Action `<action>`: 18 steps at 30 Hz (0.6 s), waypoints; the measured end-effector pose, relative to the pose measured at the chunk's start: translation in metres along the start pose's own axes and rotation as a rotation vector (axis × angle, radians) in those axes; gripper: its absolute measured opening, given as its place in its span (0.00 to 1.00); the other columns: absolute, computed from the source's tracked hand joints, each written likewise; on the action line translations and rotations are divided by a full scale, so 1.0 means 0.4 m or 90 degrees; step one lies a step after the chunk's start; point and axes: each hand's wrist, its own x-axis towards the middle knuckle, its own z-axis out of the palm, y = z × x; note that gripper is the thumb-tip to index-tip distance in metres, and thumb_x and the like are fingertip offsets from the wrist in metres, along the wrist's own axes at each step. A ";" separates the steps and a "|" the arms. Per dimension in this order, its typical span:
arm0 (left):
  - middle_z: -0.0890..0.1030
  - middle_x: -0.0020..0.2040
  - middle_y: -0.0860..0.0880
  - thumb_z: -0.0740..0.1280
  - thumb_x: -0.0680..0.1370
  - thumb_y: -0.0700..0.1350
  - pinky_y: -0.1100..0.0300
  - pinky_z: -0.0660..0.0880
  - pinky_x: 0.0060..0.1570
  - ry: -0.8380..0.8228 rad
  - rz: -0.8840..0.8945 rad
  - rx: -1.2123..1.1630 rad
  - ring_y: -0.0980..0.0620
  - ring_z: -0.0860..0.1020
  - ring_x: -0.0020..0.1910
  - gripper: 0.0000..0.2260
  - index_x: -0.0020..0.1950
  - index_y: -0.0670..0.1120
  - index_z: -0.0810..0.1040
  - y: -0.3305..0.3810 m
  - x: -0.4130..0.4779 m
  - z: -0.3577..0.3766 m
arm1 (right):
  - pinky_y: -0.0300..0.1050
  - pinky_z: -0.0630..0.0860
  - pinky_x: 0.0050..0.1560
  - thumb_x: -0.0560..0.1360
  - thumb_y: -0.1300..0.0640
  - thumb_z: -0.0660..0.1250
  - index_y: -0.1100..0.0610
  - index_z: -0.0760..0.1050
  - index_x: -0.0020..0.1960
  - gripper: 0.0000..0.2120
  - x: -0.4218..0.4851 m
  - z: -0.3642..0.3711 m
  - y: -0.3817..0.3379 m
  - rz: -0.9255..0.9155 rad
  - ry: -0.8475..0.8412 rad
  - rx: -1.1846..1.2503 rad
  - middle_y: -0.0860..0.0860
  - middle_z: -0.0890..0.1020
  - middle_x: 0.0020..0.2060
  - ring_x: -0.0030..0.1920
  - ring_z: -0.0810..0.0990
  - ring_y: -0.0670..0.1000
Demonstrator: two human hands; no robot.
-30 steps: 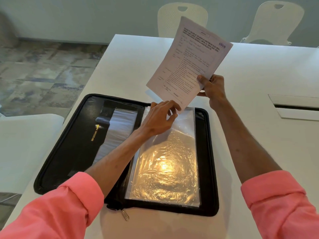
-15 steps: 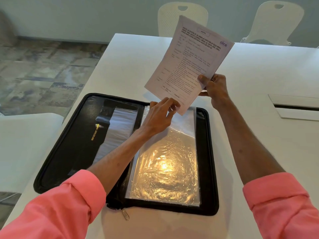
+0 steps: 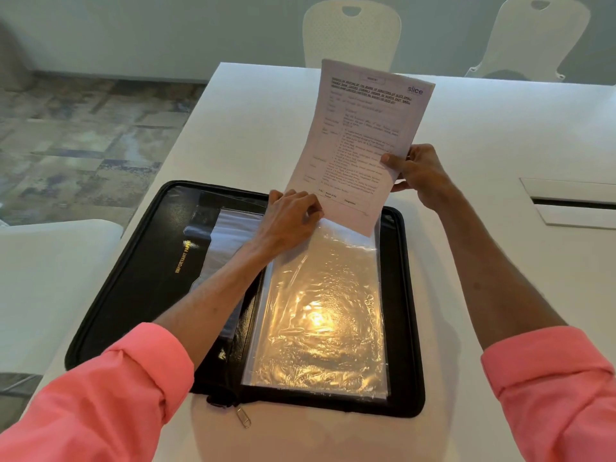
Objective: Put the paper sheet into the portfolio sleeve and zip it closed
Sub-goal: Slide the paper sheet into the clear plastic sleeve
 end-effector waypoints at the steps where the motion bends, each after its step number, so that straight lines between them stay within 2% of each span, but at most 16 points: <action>1: 0.87 0.55 0.52 0.69 0.84 0.52 0.50 0.64 0.57 -0.001 -0.005 0.008 0.47 0.81 0.53 0.07 0.54 0.50 0.83 -0.012 0.002 -0.007 | 0.50 0.89 0.45 0.83 0.59 0.73 0.61 0.82 0.68 0.14 0.003 -0.008 0.002 0.002 -0.003 0.002 0.56 0.90 0.55 0.52 0.91 0.54; 6: 0.86 0.55 0.52 0.68 0.85 0.54 0.49 0.67 0.59 -0.008 -0.002 0.036 0.48 0.80 0.52 0.09 0.54 0.49 0.82 -0.065 0.006 -0.045 | 0.46 0.87 0.43 0.84 0.59 0.72 0.62 0.81 0.69 0.15 0.014 -0.032 0.014 0.016 -0.021 0.036 0.56 0.90 0.54 0.51 0.91 0.56; 10: 0.84 0.54 0.51 0.66 0.83 0.51 0.48 0.69 0.62 -0.002 -0.003 0.092 0.47 0.80 0.54 0.08 0.56 0.49 0.82 -0.096 -0.005 -0.074 | 0.50 0.89 0.47 0.84 0.59 0.72 0.62 0.81 0.69 0.15 0.023 -0.025 0.021 0.010 -0.046 0.029 0.58 0.89 0.57 0.53 0.91 0.57; 18: 0.79 0.61 0.49 0.65 0.83 0.50 0.45 0.72 0.64 -0.045 0.040 0.146 0.47 0.79 0.58 0.09 0.59 0.49 0.81 -0.144 -0.013 -0.119 | 0.45 0.88 0.42 0.82 0.58 0.74 0.61 0.82 0.68 0.15 0.051 -0.024 0.013 -0.015 -0.098 0.011 0.54 0.90 0.55 0.52 0.91 0.54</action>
